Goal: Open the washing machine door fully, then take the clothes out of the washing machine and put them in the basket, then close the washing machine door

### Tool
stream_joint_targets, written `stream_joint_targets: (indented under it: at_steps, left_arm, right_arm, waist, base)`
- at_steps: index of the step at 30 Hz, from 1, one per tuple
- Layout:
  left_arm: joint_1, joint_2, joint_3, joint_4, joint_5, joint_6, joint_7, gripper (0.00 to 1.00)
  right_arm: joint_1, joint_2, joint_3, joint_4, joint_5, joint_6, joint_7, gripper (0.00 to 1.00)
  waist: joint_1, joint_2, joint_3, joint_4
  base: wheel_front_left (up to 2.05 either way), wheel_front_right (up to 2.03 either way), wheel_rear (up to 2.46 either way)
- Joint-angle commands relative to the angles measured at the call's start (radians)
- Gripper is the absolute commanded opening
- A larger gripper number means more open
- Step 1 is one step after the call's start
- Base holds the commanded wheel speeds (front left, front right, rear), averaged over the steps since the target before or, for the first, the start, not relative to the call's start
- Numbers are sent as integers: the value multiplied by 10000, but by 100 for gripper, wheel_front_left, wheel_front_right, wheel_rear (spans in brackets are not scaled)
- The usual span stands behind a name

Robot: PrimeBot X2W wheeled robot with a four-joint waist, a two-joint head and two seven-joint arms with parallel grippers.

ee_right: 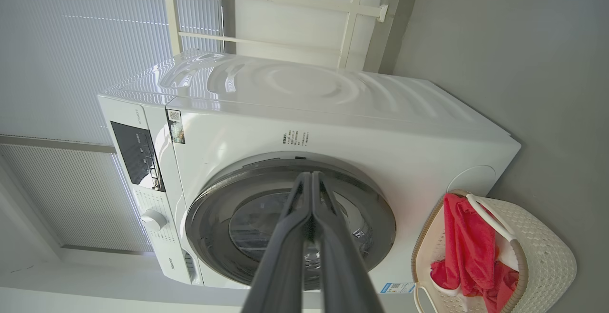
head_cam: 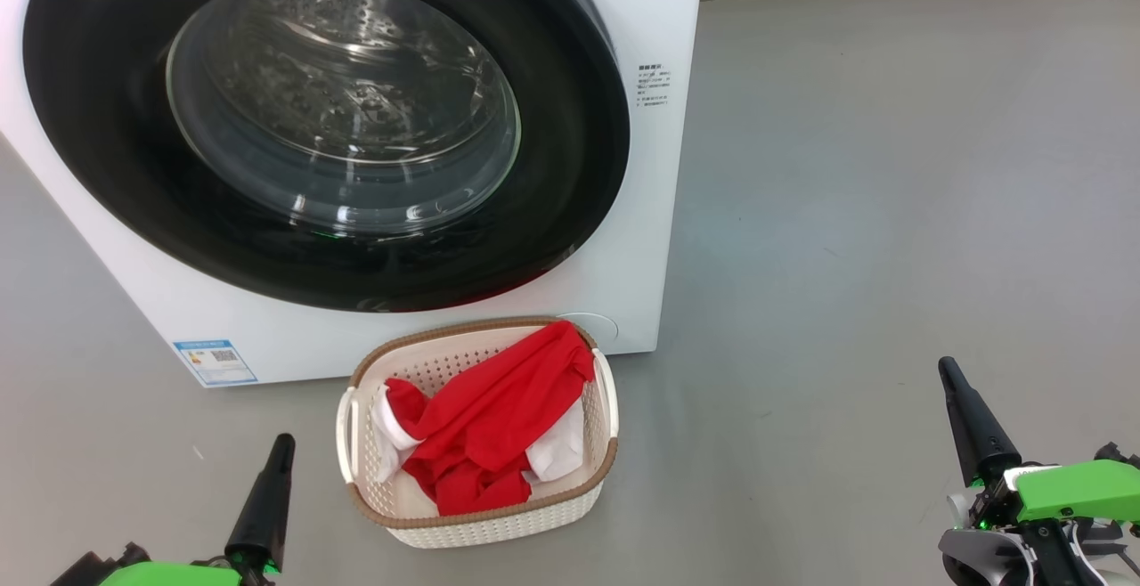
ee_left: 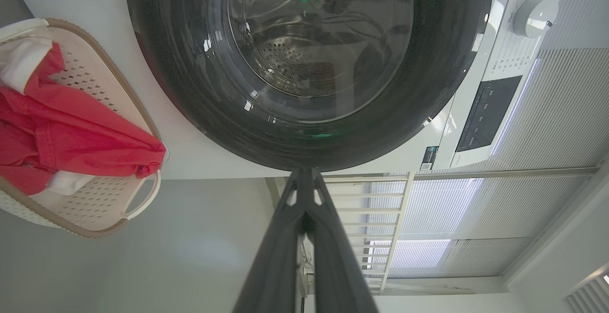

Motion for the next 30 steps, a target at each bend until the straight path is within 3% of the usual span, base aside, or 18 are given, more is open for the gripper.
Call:
stream_joint_targets:
  at_steps: [1, 30]
  left_arm:
    - [-398, 91, 358, -206, -69, -73, 47, 0]
    - [-397, 91, 357, -206, -70, -73, 46, 0]
  right_arm:
    - [-414, -74, 170, -248, -48, -6, 45, 0]
    - [-418, -38, 119, -245, -91, -6, 86, 0]
  waist:
    - [0, 0, 0, 0]
    - [0, 0, 0, 0]
  base:
    - [0, 0, 0]
    - [0, 0, 0]
